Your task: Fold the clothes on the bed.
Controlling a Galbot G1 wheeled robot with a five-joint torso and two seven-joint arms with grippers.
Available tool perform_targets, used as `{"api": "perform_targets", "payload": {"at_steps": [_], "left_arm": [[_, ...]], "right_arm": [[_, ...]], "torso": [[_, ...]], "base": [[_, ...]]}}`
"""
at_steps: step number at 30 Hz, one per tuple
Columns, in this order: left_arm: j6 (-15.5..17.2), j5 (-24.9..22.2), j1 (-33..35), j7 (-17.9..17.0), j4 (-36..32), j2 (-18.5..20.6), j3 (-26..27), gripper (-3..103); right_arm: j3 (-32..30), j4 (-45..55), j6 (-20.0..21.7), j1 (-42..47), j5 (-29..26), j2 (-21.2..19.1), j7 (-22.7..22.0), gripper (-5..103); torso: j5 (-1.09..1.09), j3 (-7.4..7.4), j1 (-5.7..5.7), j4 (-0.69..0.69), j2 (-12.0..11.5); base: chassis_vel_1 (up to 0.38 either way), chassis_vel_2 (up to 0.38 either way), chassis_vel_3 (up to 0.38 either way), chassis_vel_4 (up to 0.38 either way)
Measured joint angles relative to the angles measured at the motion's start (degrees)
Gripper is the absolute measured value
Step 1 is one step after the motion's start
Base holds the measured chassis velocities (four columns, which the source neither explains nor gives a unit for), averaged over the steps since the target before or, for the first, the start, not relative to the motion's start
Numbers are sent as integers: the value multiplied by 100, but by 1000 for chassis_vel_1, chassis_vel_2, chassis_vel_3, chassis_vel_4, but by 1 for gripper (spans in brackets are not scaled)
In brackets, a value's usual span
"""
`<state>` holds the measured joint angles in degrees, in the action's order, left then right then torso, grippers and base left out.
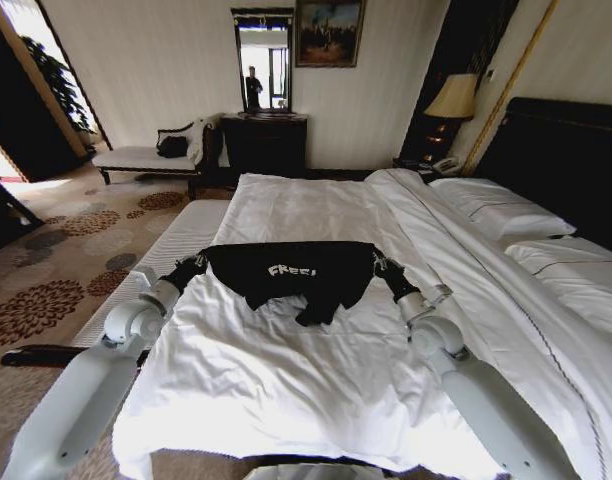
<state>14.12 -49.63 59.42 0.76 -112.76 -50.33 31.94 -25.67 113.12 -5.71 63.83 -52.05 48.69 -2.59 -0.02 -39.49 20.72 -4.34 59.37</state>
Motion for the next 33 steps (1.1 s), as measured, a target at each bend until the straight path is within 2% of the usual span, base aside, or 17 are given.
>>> {"api": "perform_targets", "payload": {"at_steps": [2,4,5,6,8,9,12,13,16,17,21,22,25,26,29,30,33], "left_arm": [[-1,-60,54,-1,-177,64,126,2],[-1,-194,140,-16,-525,270,350,2],[2,-364,178,-69,-848,512,544,2],[2,-364,178,-69,-848,512,544,2],[41,-806,141,-204,-1380,955,848,2],[41,-806,141,-204,-1380,955,848,2],[90,-1439,-23,-416,-1878,1501,1285,2],[90,-1439,-23,-416,-1878,1501,1285,2],[107,-2147,-84,-638,-2156,1990,1835,2],[107,-2147,-84,-638,-2156,1990,1835,2],[147,-3053,93,-889,-2389,2468,2975,2],[147,-3053,93,-889,-2389,2468,2975,2],[205,-3676,344,-964,-2484,2752,4027,2],[205,-3676,344,-964,-2484,2752,4027,2],[275,-4202,474,-1022,-2553,2908,4718,2],[275,-4202,474,-1022,-2553,2908,4718,2],[402,-4868,568,-1107,-2645,3080,5552,2]], "right_arm": [[-129,189,-42,96,-9,-103,0,0],[-340,550,-135,244,-48,-306,-1,0],[-520,903,-200,330,-135,-530,-4,0],[-520,903,-200,330,-135,-530,-4,0],[-799,1403,-254,360,-390,-887,-23,0],[-799,1403,-254,360,-390,-887,-23,0],[-1342,1924,-245,379,-831,-1408,-76,0],[-1342,1924,-245,379,-831,-1408,-76,0],[-2112,2292,-198,577,-1272,-1933,-83,0],[-2112,2292,-198,577,-1272,-1933,-83,0],[-3124,2746,-98,657,-2098,-2548,-274,0],[-3124,2746,-98,657,-2098,-2548,-274,0],[-3932,2958,-40,674,-2525,-2959,-461,0],[-3932,2958,-40,674,-2525,-2959,-461,0],[-4709,3065,104,747,-2864,-3232,-618,0],[-4709,3065,104,747,-2864,-3232,-618,0],[-5534,3074,409,768,-3380,-3549,-871,0]], "torso": [[1,0,0,-1,0],[1,1,-1,0,0],[-1,1,-1,2,1],[-1,1,-1,2,1],[-2,1,-1,3,1],[-2,1,-1,3,1],[1,0,-1,1,1],[1,0,-1,1,1],[0,0,0,-1,1],[0,0,0,-1,1],[-1,0,-1,3,1],[-1,0,-1,3,1],[-1,0,0,2,1],[-1,0,0,2,1],[-2,0,0,0,1],[-2,0,0,0,1],[-1,0,0,1,1]], "base": [[0,0,0,0],[0,0,0,0],[0,0,0,0],[0,0,0,0],[0,0,0,0],[0,0,0,0],[0,0,0,0],[0,0,0,0],[0,0,0,0],[0,0,0,0],[0,0,0,0],[0,0,0,0],[0,0,0,0],[0,0,0,0],[0,0,0,0],[0,0,0,0],[0,0,0,0]]}}
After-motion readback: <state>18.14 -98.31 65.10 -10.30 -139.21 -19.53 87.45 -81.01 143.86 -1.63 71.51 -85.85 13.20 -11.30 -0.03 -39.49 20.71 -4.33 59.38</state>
